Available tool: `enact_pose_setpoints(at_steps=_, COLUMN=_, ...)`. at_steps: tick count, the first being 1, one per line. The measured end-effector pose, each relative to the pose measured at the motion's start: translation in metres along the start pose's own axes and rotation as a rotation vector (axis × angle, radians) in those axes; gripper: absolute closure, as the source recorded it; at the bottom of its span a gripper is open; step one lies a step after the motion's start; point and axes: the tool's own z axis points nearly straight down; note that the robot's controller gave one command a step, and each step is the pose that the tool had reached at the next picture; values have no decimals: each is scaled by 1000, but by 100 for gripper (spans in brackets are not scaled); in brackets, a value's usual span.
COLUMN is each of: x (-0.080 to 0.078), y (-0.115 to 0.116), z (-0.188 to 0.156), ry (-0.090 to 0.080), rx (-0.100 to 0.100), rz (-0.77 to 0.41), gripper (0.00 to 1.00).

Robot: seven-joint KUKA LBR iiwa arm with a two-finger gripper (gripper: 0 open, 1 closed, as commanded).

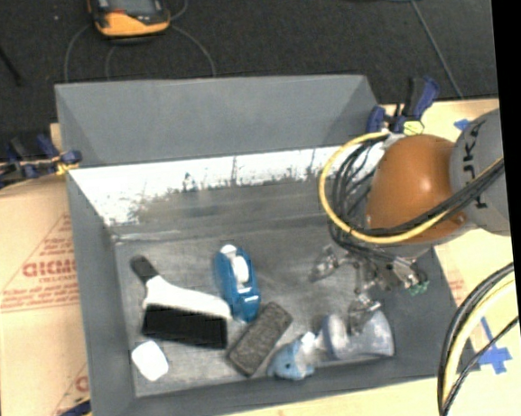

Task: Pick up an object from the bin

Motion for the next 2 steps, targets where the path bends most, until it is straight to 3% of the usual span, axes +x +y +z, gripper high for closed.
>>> enact_pose_setpoints(at_steps=1, x=5, y=61, z=33, ry=-15, rx=11, rz=-114, gripper=0)
enact_pose_setpoints(at_steps=2, x=6, y=83, z=39, ry=2, rx=3, rz=-341, gripper=100)
